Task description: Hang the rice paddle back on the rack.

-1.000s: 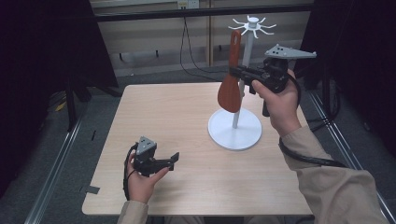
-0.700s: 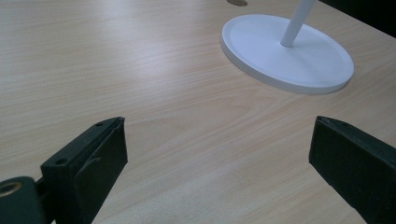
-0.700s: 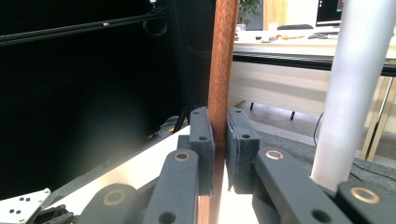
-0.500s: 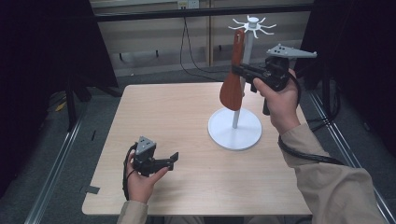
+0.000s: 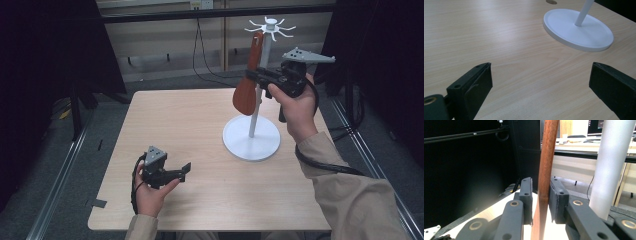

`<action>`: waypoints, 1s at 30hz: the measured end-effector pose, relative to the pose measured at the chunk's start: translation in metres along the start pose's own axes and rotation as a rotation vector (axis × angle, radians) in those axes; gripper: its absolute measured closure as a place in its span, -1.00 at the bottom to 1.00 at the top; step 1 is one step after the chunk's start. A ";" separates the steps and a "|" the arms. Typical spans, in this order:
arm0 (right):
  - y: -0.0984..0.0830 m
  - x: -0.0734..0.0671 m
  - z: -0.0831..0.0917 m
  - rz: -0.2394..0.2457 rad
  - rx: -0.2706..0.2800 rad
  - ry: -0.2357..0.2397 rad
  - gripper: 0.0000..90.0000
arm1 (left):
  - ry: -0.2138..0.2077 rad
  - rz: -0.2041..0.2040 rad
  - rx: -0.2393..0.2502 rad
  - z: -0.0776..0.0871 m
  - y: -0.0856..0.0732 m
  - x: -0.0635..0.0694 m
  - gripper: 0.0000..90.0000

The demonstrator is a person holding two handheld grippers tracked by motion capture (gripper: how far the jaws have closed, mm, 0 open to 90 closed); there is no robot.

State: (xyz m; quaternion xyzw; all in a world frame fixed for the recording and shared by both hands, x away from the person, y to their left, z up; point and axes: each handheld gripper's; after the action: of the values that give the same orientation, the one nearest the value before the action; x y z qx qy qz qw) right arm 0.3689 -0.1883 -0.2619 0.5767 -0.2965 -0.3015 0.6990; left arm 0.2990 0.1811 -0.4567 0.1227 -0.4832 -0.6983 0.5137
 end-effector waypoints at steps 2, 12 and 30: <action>0.000 0.000 0.000 0.000 0.002 -0.010 0.59 | 0.001 0.001 0.002 0.000 0.000 -0.001 -0.89; -0.001 -0.001 -0.001 0.008 -0.004 -0.034 0.32 | 0.002 0.001 0.000 0.001 0.001 -0.002 -0.89; -0.006 0.001 0.008 0.004 -0.015 -0.092 -0.14 | 0.005 -0.002 0.009 0.001 0.001 -0.001 -0.89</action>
State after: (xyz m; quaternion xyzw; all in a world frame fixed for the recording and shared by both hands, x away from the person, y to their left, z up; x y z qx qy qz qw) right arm 0.3632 -0.1954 -0.2667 0.5563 -0.3272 -0.3285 0.6896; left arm 0.2997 0.1826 -0.4561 0.1272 -0.4851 -0.6963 0.5135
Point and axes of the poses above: each handheld gripper's, and its own axes: z roughly backward along the jaws, y roughly out of its top, x roughly to its right, and after that the axes turned 12 degrees about z, right-handed
